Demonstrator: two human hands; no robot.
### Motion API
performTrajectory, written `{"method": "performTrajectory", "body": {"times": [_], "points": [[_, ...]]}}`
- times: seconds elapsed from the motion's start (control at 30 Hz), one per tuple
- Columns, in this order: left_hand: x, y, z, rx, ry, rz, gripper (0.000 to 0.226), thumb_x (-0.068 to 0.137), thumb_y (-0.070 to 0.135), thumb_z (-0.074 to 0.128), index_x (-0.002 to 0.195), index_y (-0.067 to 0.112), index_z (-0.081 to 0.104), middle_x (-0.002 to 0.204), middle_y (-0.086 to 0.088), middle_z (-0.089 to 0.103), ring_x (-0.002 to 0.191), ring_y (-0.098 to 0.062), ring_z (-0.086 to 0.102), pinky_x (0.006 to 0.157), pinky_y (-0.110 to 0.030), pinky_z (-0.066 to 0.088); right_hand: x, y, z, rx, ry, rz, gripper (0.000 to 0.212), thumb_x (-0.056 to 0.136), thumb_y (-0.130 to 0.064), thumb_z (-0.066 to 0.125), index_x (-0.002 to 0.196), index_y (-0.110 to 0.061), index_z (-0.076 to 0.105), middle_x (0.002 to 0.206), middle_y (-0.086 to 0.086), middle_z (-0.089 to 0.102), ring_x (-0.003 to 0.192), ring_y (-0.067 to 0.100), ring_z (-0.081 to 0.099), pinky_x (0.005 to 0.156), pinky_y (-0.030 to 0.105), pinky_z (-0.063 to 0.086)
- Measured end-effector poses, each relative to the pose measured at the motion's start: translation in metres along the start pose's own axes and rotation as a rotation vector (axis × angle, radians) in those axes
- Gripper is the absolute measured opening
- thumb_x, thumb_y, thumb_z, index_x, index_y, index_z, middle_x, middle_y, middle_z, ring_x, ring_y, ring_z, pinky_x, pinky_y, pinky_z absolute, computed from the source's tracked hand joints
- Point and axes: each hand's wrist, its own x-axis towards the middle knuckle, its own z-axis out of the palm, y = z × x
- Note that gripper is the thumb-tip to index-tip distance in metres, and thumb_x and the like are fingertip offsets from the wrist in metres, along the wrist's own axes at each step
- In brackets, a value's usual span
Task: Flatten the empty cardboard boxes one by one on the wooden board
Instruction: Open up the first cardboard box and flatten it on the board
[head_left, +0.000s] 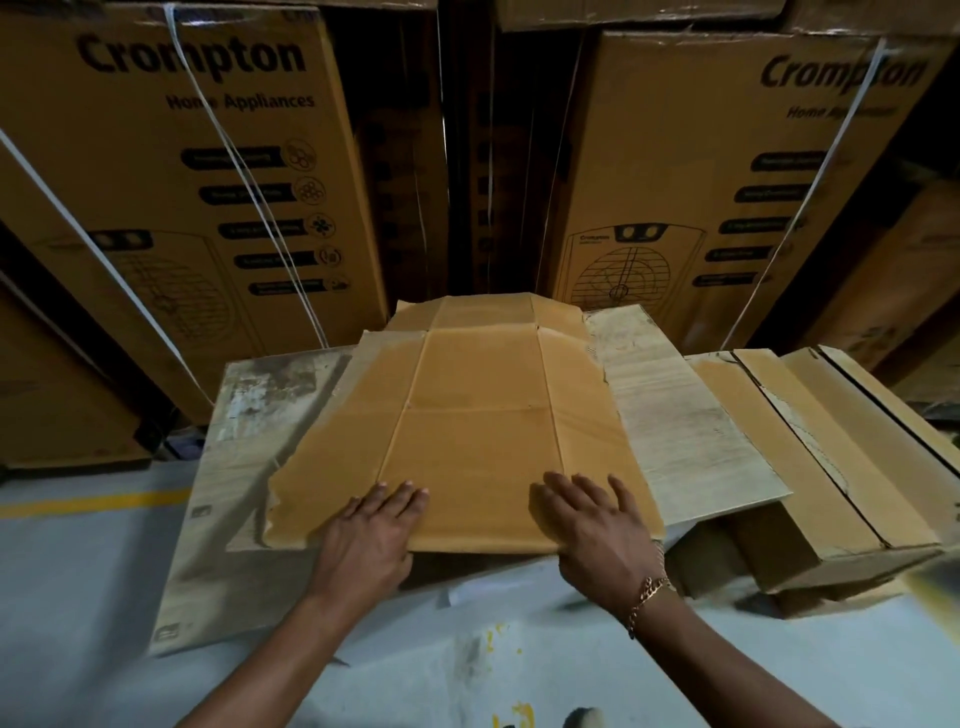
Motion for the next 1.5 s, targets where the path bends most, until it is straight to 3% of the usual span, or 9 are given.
{"method": "performTrajectory", "body": {"times": [0.1, 0.33, 0.63, 0.77, 0.93, 1.13, 1.23, 1.37, 1.5], "points": [[-0.013, -0.01, -0.004, -0.056, 0.062, -0.005, 0.083, 0.041, 0.014, 0.086, 0.122, 0.022, 0.069, 0.123, 0.006, 0.07, 0.104, -0.018, 0.07, 0.077, -0.032, 0.059, -0.005, 0.011, -0.009, 0.059, 0.183, -0.038, 0.069, 0.063, -0.019, 0.066, 0.13, -0.037, 0.058, 0.137, -0.017, 0.058, 0.12, 0.016, 0.062, 0.088, 0.037, 0.055], [-0.014, -0.03, -0.047, -0.015, 0.183, -0.142, 0.072, 0.044, 0.014, 0.094, 0.113, 0.018, 0.073, 0.104, 0.002, 0.076, 0.072, -0.018, 0.073, 0.053, -0.029, 0.057, -0.006, 0.034, -0.039, -0.048, 0.429, -0.078, 0.048, 0.073, -0.014, 0.076, 0.116, -0.035, 0.07, 0.118, -0.016, 0.07, 0.089, 0.012, 0.073, 0.066, 0.03, 0.057], [0.035, -0.017, -0.166, 0.087, 0.53, -0.237, 0.026, 0.09, 0.019, 0.066, 0.115, 0.026, 0.071, 0.07, -0.001, 0.07, 0.048, -0.021, 0.058, 0.041, -0.029, 0.049, 0.03, 0.065, -0.179, -0.256, 0.532, -0.064, 0.034, 0.098, -0.03, 0.048, 0.129, -0.042, 0.058, 0.064, -0.01, 0.056, 0.048, 0.009, 0.049, 0.041, 0.023, 0.043], [0.043, 0.009, -0.221, 0.118, 0.811, -0.238, 0.037, 0.083, 0.006, 0.065, 0.118, 0.019, 0.072, 0.072, -0.003, 0.073, 0.045, -0.022, 0.058, 0.043, -0.028, 0.048, 0.032, 0.084, -0.242, -0.161, 0.832, -0.166, 0.04, 0.093, -0.041, 0.04, 0.119, -0.027, 0.068, 0.076, 0.003, 0.072, 0.049, 0.024, 0.057, 0.045, 0.03, 0.048], [0.014, 0.035, -0.195, 0.152, 0.922, -0.119, 0.052, 0.07, -0.003, 0.076, 0.118, 0.014, 0.072, 0.094, -0.007, 0.077, 0.066, -0.026, 0.073, 0.054, -0.037, 0.058, 0.015, 0.114, -0.207, -0.144, 0.917, -0.268, 0.039, 0.087, -0.008, 0.065, 0.12, -0.028, 0.069, 0.097, 0.0, 0.076, 0.07, 0.025, 0.071, 0.057, 0.029, 0.051], [-0.043, 0.043, -0.04, 0.15, 0.476, -0.058, 0.07, 0.065, -0.012, 0.064, 0.129, 0.018, 0.065, 0.125, -0.001, 0.069, 0.11, -0.027, 0.069, 0.09, -0.046, 0.055, -0.009, 0.163, -0.038, -0.122, 0.518, -0.372, 0.069, 0.077, -0.006, 0.074, 0.138, -0.032, 0.055, 0.133, -0.013, 0.062, 0.12, 0.015, 0.062, 0.079, 0.038, 0.055], [-0.071, 0.052, 0.027, 0.15, 0.189, -0.078, 0.074, 0.064, 0.0, 0.03, 0.121, 0.023, 0.071, 0.12, 0.004, 0.071, 0.102, -0.024, 0.072, 0.079, -0.04, 0.059, -0.024, 0.17, 0.024, -0.148, 0.241, -0.36, 0.08, 0.065, -0.005, 0.076, 0.136, -0.037, 0.056, 0.132, -0.017, 0.062, 0.118, 0.009, 0.062, 0.071, 0.032, 0.056], [-0.092, 0.063, 0.093, 0.111, -0.201, -0.149, 0.076, 0.058, -0.005, 0.059, 0.124, 0.03, 0.067, 0.126, 0.007, 0.068, 0.102, -0.024, 0.072, 0.069, -0.034, 0.06, -0.037, 0.177, 0.092, -0.149, -0.102, -0.297, 0.077, 0.066, -0.023, 0.082, 0.135, -0.042, 0.054, 0.132, -0.018, 0.061, 0.111, 0.009, 0.067, 0.065, 0.033, 0.061], [-0.099, 0.081, 0.123, 0.061, -0.369, -0.239, 0.081, 0.087, -0.006, 0.042, 0.156, 0.031, 0.023, 0.163, 0.01, 0.016, 0.148, -0.025, 0.026, 0.112, -0.04, 0.035, -0.048, 0.181, 0.128, -0.15, -0.239, -0.334, 0.071, 0.093, -0.011, 0.045, 0.154, -0.039, 0.023, 0.16, -0.02, 0.02, 0.147, 0.012, 0.029, 0.093, 0.04, 0.054]]}}
